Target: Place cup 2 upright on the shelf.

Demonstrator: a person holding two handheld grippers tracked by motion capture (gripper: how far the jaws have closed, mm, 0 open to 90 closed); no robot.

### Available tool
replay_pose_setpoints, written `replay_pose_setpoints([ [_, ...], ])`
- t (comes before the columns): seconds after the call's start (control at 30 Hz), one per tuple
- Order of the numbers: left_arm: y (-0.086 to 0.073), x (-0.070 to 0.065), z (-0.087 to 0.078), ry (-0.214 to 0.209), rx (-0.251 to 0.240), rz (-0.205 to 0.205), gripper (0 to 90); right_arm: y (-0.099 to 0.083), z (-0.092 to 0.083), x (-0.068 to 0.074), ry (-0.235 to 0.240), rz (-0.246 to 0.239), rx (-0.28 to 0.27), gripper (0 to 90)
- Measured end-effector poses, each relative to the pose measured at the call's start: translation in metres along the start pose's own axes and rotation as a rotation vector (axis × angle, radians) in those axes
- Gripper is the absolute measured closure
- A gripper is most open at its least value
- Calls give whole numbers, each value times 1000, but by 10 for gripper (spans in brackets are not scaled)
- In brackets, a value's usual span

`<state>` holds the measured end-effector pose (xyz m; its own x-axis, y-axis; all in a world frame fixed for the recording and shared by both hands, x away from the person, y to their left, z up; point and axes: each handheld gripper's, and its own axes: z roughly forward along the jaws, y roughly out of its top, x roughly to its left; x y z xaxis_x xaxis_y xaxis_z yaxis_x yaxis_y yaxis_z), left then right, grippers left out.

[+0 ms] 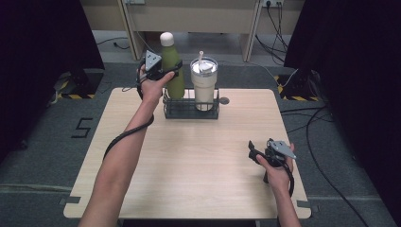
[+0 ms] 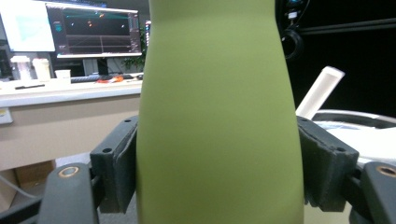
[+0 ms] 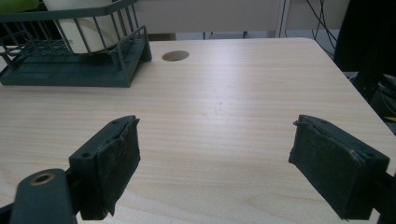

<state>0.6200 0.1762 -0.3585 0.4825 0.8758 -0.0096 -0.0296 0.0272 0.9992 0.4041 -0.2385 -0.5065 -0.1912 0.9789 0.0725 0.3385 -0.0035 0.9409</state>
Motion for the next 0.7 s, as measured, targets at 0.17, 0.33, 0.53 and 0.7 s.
replay_pose_setpoints([
  [0.17, -9, 1, 3, 10, 18, -7, 245, 0, 1, 0, 0, 1, 2, 152],
  [0.33, -14, -1, 6, 8, 37, 13, 245, -1, 1, 1, 1, -2, 5, 153],
  [0.53, -22, -1, 7, 9, 56, 14, 245, -1, 1, 2, 1, 8, 9, 152],
  [0.7, -25, -2, 8, 10, 63, 14, 245, -2, 2, 2, 3, 0, 10, 153],
])
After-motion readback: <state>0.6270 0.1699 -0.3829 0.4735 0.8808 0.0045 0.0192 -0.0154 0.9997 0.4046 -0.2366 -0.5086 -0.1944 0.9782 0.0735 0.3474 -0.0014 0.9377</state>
